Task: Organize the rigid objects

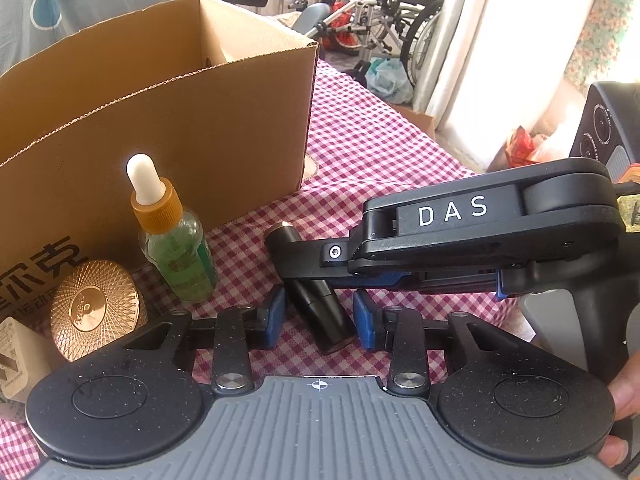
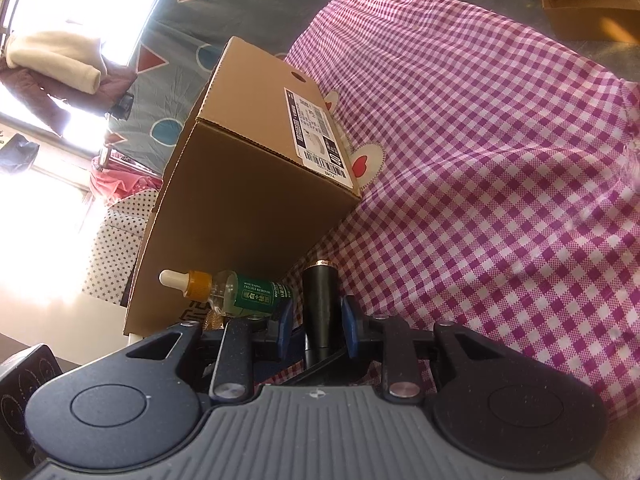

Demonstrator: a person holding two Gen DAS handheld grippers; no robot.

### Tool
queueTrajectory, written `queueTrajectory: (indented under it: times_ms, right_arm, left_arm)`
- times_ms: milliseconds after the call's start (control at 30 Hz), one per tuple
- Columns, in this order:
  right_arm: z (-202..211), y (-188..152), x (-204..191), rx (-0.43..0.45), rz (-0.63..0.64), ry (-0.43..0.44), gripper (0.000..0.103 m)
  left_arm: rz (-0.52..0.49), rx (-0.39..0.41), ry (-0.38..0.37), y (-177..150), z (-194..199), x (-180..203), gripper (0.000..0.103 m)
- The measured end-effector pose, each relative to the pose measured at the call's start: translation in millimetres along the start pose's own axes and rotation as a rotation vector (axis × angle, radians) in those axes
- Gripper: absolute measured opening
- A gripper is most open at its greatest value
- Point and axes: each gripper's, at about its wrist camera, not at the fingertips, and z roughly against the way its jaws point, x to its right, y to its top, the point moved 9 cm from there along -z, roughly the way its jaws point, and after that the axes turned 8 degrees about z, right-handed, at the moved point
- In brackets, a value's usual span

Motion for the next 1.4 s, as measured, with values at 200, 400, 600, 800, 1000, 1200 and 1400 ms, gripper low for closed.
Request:
queueTrajectory:
  times_ms: [200, 400, 600, 800, 1000, 1200, 1400]
  right_arm:
    - [14.7, 0.1, -7.2, 0.044, 0.016, -0.003, 0.029]
    - [35.5, 6.6, -27.4, 0.095, 0.066, -0.018, 0.028]
    - [62.7, 17.9, -63.9, 0.164, 0.149, -0.035, 0.028]
    - [77.5, 42.1, -120.6, 0.215, 0.267, 0.004, 0.028]
    - [46.1, 70.3, -194.9, 0.132, 0.407, 0.093, 0.028]
    - [-36.2, 94.3, -235.7, -0.092, 0.444, 0.133, 0.028]
    - [-123.6, 96.6, -233.8, -0.306, 0.403, 0.086, 0.028]
  left_arm:
    - [-0.020, 0.048, -0.006, 2.9, 11.8, 7.9, 0.033]
    - [-0.026, 0.105, -0.026, 10.8, 28.3, 15.3, 0.032]
    - [-0.028, 0.182, -0.058, 25.3, 59.3, 22.8, 0.032]
    - [-0.007, 0.287, -0.055, 55.0, 101.6, 14.4, 0.032]
    - [0.054, 0.330, 0.034, 93.5, 133.1, -25.6, 0.032]
    - [0.193, 0.211, 0.095, 123.7, 119.8, -98.4, 0.032]
    - [0.336, 0.034, 0.116, 125.9, 78.9, -157.5, 0.033]
